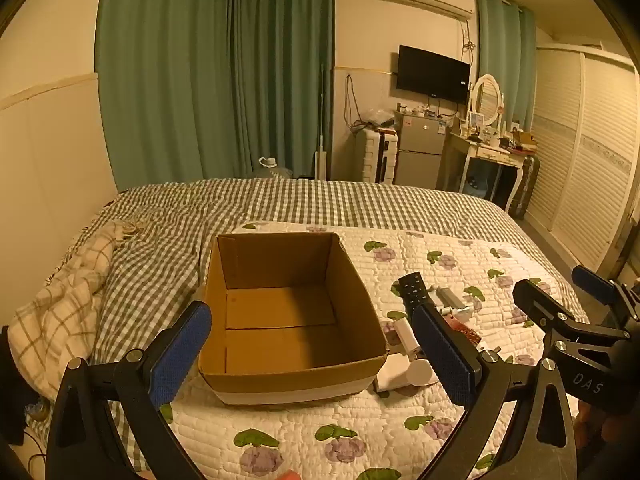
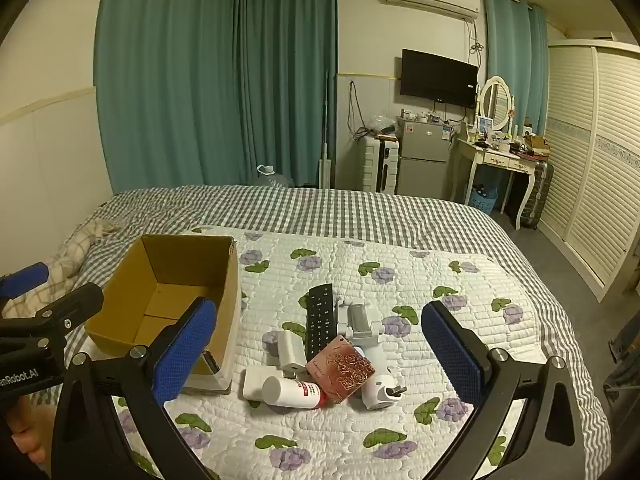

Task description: Organize rigid objects

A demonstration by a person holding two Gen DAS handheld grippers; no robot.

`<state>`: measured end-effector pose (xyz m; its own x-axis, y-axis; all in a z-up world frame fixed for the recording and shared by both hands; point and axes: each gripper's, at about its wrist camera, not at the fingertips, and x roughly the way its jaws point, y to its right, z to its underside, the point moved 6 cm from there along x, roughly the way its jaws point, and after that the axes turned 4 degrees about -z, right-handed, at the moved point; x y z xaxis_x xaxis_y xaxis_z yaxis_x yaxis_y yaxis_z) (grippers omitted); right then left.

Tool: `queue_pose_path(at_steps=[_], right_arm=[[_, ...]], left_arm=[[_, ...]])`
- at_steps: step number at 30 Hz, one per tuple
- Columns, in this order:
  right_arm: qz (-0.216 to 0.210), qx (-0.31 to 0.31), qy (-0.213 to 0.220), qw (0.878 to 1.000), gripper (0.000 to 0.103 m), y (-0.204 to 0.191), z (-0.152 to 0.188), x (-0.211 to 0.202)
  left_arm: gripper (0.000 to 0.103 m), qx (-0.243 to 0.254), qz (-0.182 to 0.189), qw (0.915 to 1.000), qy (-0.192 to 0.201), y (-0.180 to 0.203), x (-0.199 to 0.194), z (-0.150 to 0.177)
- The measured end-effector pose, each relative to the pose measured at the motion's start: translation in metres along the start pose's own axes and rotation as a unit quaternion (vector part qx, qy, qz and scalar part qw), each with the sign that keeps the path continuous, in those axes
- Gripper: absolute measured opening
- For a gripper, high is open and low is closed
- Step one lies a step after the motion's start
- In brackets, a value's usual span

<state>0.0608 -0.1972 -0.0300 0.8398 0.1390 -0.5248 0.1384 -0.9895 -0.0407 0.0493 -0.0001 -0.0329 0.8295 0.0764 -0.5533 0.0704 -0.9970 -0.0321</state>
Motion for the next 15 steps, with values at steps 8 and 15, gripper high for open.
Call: queue_pose_path(at_steps=[8, 15], right_arm=[[0.000, -0.001, 0.001, 1.000, 0.103, 0.0013, 0.0005, -0.0010], [0.000, 0.000, 0.000, 1.000, 0.103, 0.0007, -0.0013, -0.0016]], left_arm=[[0.103, -0.003, -0.003, 1.0000, -0.002, 0.0007, -0.0027, 0.0014], [0.103, -0.001, -0.009, 1.0000, -0.001, -0.0023, -0.0008, 0.0005]])
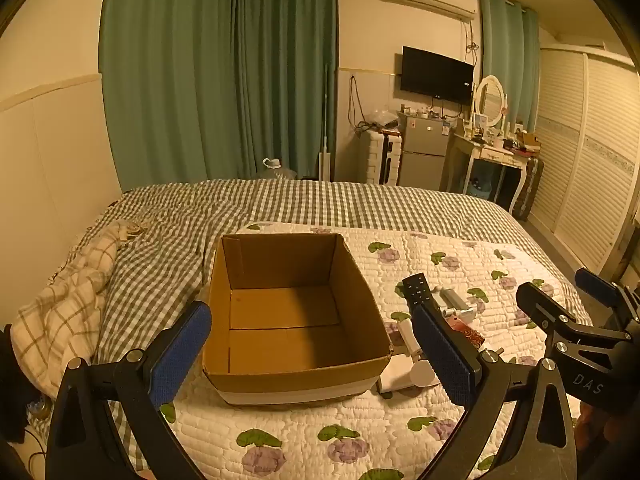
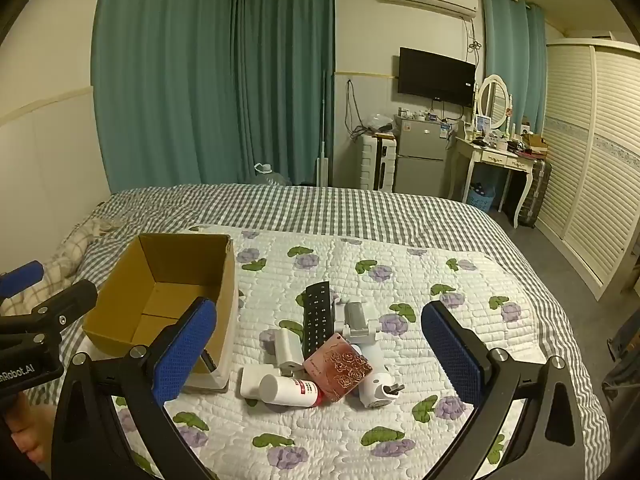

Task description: Organize rigid objects

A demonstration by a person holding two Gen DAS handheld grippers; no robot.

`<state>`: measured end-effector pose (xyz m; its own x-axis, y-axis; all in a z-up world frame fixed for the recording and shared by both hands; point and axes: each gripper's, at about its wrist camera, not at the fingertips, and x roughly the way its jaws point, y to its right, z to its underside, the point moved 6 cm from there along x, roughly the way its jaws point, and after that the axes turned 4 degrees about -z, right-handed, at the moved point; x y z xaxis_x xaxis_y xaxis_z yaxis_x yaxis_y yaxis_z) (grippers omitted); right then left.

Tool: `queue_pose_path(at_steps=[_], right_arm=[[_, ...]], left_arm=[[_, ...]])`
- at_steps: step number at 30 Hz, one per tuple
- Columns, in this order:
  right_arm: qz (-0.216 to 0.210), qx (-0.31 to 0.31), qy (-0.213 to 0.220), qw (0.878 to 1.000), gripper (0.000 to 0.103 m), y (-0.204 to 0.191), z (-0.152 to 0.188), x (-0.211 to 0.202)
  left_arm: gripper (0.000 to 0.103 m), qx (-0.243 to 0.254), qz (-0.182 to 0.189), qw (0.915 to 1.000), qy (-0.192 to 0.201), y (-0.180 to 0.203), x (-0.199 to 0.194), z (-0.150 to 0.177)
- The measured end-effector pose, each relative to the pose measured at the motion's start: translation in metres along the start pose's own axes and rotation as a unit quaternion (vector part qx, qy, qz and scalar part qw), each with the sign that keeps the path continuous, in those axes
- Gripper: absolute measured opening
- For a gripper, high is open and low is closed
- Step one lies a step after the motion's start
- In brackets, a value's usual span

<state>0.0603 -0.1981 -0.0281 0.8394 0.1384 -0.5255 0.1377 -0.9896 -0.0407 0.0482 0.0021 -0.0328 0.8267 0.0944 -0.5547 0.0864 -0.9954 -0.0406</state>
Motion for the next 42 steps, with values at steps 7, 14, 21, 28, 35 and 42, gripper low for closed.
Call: queue_pose_path(at_steps=[7, 14, 21, 28, 35, 42], right_arm=[[0.001, -0.001, -0.002, 1.000, 0.103, -0.0004, 0.0030, 0.0023], [0.002, -0.001, -0.002, 1.000, 0.103, -0.0005, 0.0033, 0.0027], [0.002, 0.000, -0.003, 1.000, 0.103, -0.0003, 0.0034, 0.0026], [0.001, -0.001, -0.003, 1.000, 0.103, -0.0005, 0.0035, 0.0028], [0.001, 0.000, -0.004, 1.000, 0.103, -0.0005, 0.0029, 0.0028], [0.002, -0.001, -0.004, 1.000, 0.103, -0.0021, 0.0056, 0.0060]], left_arm=[[0.103, 0.000, 0.000, 1.0000, 0.000, -0.0011, -0.0004, -0.0002], [0.103, -0.001, 0.000, 1.0000, -0.001, -0.0016, 0.0001, -0.0002], [0.103, -0.001, 0.000, 1.0000, 0.000, -0.0016, -0.0004, -0.0001], [0.103, 0.000, -0.001, 1.0000, 0.000, -0.0012, -0.0005, 0.0000], [0.103, 0.000, -0.001, 1.0000, 0.000, -0.0009, -0.0007, 0.0003], [0.103, 0.001, 0.000, 1.0000, 0.000, -0.0005, -0.0008, 0.0006]])
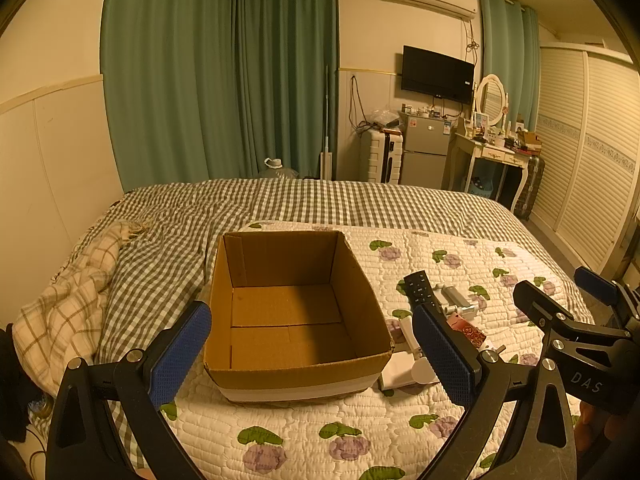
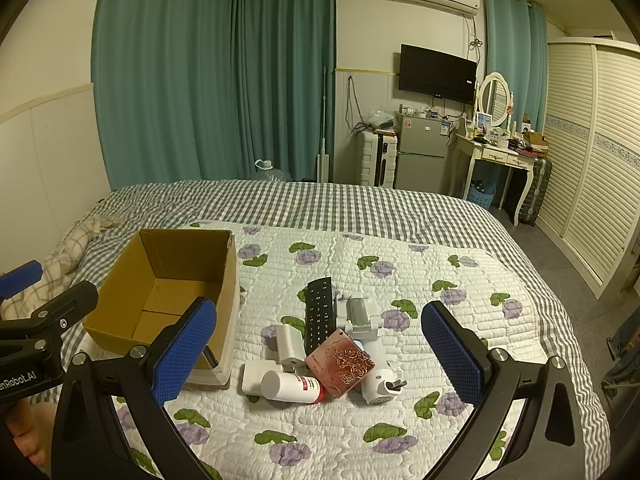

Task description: Organize rigid objects

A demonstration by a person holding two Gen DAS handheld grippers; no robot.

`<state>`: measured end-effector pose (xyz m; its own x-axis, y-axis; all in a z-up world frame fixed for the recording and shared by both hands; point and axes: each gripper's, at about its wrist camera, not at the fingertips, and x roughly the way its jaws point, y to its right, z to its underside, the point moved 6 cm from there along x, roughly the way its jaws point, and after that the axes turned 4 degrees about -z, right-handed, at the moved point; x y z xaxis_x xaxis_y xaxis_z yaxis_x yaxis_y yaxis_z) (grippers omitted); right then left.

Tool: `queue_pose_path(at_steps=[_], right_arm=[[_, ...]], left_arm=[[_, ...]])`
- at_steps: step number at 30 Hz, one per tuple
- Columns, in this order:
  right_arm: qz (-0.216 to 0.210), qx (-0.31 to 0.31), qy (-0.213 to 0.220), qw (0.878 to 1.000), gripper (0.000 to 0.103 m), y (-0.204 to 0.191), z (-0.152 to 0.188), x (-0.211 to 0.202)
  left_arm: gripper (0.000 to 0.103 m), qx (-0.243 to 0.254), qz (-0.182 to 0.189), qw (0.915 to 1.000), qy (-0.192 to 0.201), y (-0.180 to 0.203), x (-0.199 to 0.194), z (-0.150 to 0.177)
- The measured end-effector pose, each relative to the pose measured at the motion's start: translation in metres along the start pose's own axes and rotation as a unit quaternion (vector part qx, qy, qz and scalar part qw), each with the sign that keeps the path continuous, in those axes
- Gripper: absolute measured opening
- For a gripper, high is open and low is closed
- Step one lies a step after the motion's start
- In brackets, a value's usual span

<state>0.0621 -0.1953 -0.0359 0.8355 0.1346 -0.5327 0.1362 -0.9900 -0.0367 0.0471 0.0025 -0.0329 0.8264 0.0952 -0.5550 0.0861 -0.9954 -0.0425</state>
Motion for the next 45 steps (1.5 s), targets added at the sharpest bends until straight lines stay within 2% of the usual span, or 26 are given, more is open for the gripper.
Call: queue_pose_path(at_steps=[25, 35, 40, 45], right_arm=[[-0.001, -0.002, -0.001, 1.000, 0.103, -0.001, -0.003, -0.001], [0.003, -0.001, 0.002, 1.000, 0.103, 0.000, 0.006, 0.000], [0.008, 0.003, -0.005, 1.000, 0.103, 0.008, 0.003, 0.003], [0.022, 0.016, -0.023, 0.999, 0.103, 0.027, 0.006, 0.017]], left_arm=[[0.103, 0.000, 0.001, 1.0000, 0.002, 0.001, -0.001, 0.000], [0.103, -0.006, -0.007, 0.9999, 0.008, -0.011, -0.006, -0.013], [0.103, -0.002, -0.027, 0.9996, -0.006, -0.028, 0.005, -0.017], [0.101, -0.023, -0.057, 0.9965, -0.057, -0.063, 0.039, -0.002]])
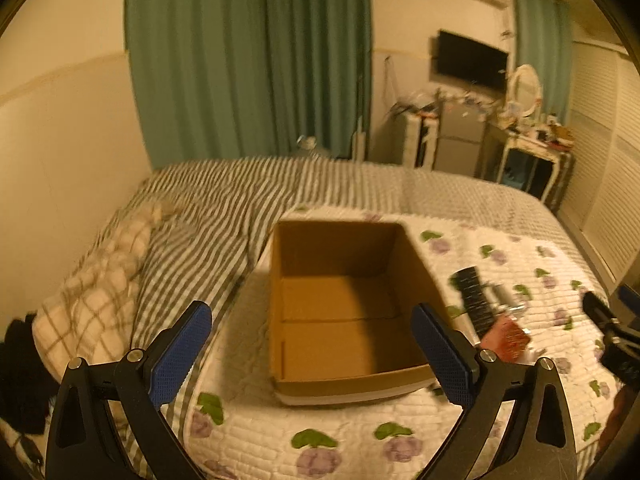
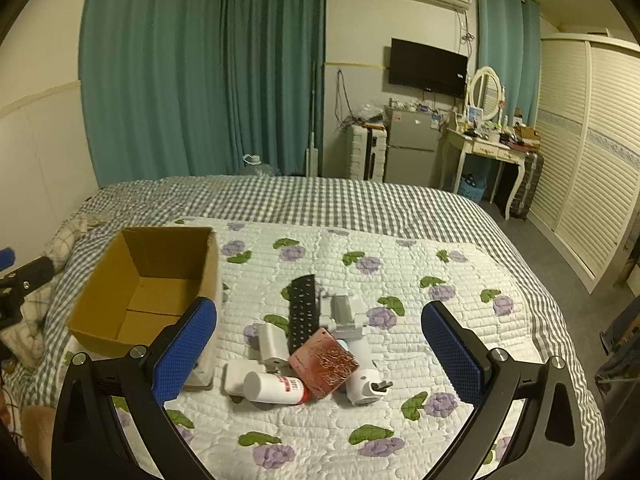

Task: Organize rigid objects
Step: 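Move the right tool to the white hair dryer and grasp it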

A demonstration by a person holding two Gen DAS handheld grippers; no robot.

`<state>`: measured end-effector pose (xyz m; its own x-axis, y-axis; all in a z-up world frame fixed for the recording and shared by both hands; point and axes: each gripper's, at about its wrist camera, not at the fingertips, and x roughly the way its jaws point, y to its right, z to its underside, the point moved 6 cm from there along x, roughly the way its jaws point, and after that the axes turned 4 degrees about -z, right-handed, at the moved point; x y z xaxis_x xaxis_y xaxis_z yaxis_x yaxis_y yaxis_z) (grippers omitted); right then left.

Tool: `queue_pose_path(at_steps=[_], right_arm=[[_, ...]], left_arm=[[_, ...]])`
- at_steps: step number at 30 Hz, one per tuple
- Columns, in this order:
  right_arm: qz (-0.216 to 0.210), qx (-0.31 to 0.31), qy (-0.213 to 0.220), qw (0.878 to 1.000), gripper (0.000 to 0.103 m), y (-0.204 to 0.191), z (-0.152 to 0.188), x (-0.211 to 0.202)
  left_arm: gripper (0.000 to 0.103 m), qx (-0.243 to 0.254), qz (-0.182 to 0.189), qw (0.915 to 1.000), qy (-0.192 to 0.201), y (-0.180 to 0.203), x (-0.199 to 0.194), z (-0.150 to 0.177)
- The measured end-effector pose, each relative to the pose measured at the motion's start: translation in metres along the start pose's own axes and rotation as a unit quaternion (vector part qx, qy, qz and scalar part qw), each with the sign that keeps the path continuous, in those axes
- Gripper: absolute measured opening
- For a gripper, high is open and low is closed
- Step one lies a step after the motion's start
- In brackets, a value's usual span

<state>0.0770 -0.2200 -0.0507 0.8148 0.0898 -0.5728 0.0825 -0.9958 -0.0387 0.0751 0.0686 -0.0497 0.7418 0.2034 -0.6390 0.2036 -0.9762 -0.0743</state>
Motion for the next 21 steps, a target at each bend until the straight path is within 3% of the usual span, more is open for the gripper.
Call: queue_pose_path(at_steps=[5, 12, 13, 14, 16, 19, 21], right_arm=[[0.008, 0.009, -0.024, 1.000, 0.103, 0.011, 0.006, 0.020], [0.016, 0.012, -0.058, 0.998, 0.103, 0.020, 0.020, 0.052], [0.019, 0.013, -0.063, 0.998, 0.103, 0.023, 0.022, 0.056], [0.022, 0.015, -0.067, 0.997, 0.103, 0.026, 0.024, 0.059], [0.027, 0.018, -0.073, 0.997, 0.103, 0.031, 0.027, 0.065], [0.036, 0.022, -0.080, 0.996, 0.103, 0.041, 0.032, 0.068], [0.042, 0.024, -0.086, 0.995, 0.103, 0.049, 0.036, 0.071]], left_arm=[[0.101, 0.000, -0.039, 0.9982, -0.044, -0.021, 0.041, 0.015], [0.098, 0.007, -0.046, 0.9948, -0.090, -0.024, 0.077, 0.034], [0.087, 0.007, -0.041, 0.9946, -0.095, -0.023, 0.080, 0.036], [0.064, 0.006, -0.036, 0.9940, -0.103, -0.022, 0.084, 0.037], [0.034, 0.009, -0.027, 0.9920, -0.123, -0.020, 0.091, 0.043], [0.016, 0.016, -0.008, 0.9904, -0.137, -0.016, 0.096, 0.048], [0.013, 0.025, -0.016, 0.9904, -0.135, -0.015, 0.095, 0.049]])
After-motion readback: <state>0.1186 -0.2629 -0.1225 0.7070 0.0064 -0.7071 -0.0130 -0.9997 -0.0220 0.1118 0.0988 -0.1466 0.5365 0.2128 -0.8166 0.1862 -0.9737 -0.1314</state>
